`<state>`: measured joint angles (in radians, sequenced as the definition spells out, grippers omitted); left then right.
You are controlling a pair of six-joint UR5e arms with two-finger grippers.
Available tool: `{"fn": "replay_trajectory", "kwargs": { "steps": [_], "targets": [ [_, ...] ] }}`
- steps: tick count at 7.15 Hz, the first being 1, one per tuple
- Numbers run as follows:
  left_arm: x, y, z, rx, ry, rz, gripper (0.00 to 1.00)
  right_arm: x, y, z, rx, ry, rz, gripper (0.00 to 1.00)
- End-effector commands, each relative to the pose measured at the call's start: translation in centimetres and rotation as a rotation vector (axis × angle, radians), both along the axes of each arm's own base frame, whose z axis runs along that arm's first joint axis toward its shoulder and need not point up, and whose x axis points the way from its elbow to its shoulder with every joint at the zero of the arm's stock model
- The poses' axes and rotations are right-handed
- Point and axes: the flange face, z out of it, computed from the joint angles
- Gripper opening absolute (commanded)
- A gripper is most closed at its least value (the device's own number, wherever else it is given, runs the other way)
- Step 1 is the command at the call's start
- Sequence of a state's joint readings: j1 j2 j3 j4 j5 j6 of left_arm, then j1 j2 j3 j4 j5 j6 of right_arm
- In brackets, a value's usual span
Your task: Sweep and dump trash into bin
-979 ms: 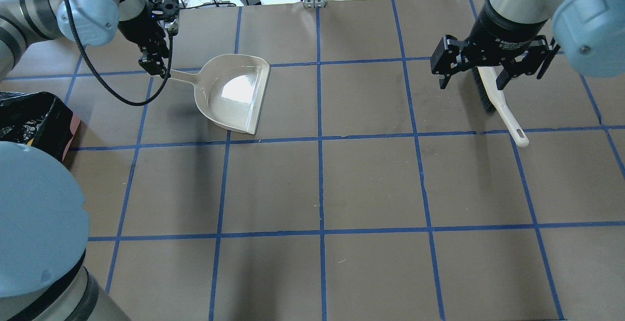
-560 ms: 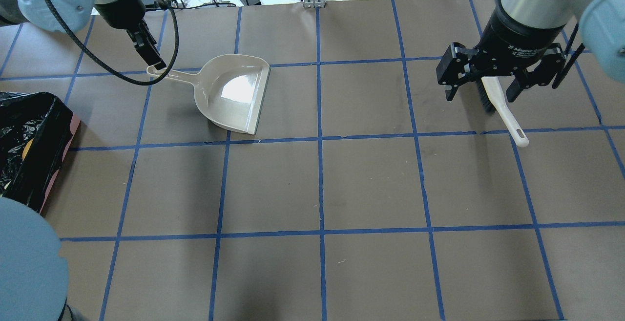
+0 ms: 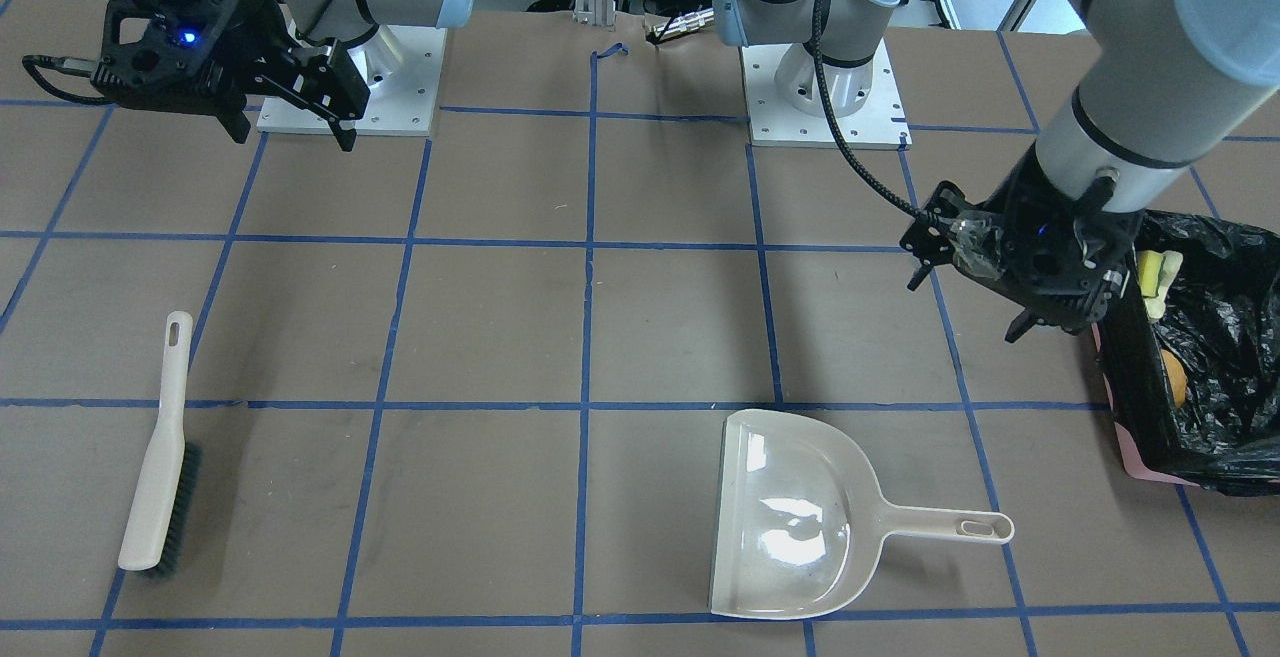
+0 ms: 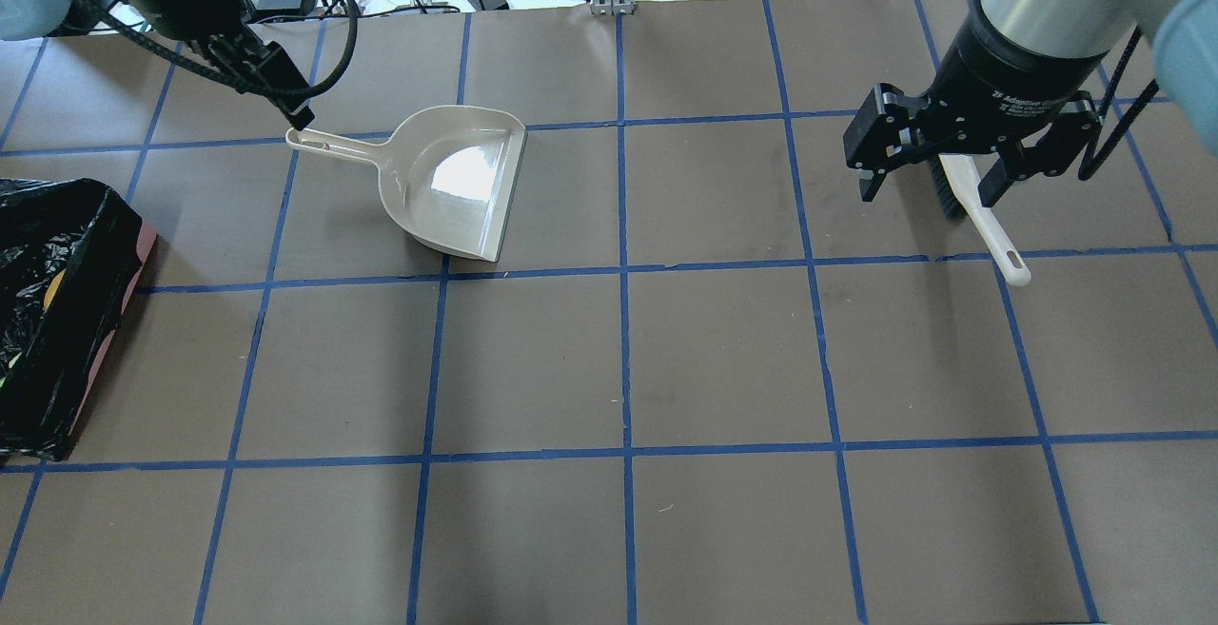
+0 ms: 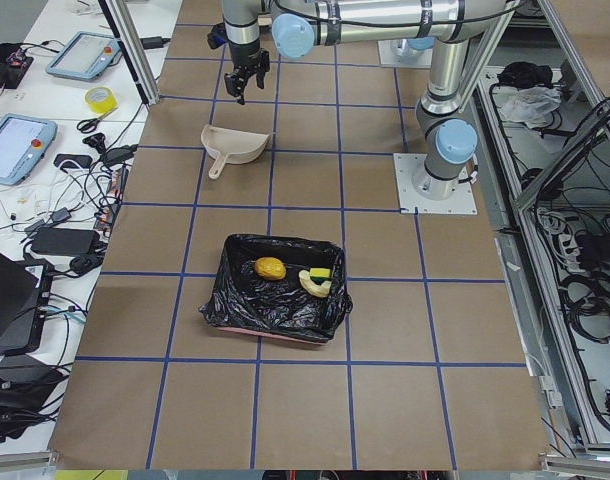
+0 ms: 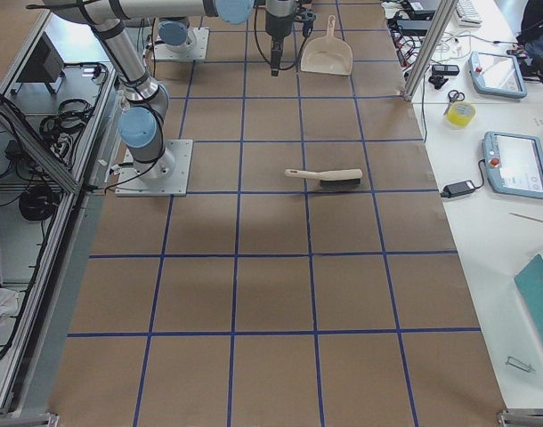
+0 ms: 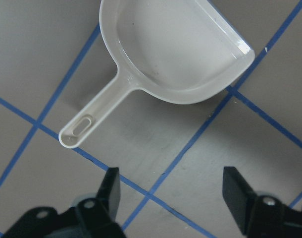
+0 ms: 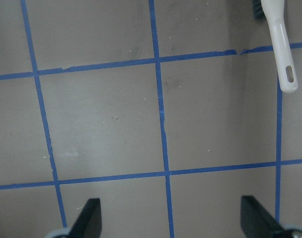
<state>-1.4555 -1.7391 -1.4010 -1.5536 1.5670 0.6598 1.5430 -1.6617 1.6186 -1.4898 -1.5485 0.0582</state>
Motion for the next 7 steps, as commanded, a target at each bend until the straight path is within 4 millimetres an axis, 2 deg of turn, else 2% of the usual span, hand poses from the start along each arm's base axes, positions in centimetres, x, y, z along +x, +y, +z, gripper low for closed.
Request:
{"fn": "replay_trajectory", "kwargs": {
  "steps": [1,3,4,5,7],
  "targets": [
    [-1.9,4.9,2.5,-0.016,0.003,0.18,0.92,0.0,-1.6,-1.8,0.02,-0.007,-0.005,1.0],
    [-2.4,10.2,3.4,-0.036,0.011,0.268,0.92,-0.3,-2.6,-1.7,-0.028,0.012,0.005,1.0],
    [-2.6,11.9,3.4,-0.05,0.02,0.341,0.94,-0.2,-2.7,-1.8,-0.028,0.009,0.002,1.0],
    [-2.6,12.0,2.9,-0.041,0.017,0.381,0.96,-0.3,-2.6,-1.8,-0.025,0.015,-0.006,1.0],
    [-2.2,10.7,2.7,-0.053,0.013,0.389,0.98,-0.2,-2.3,-0.7,-0.042,0.005,-0.004,1.0]
  ]
}}
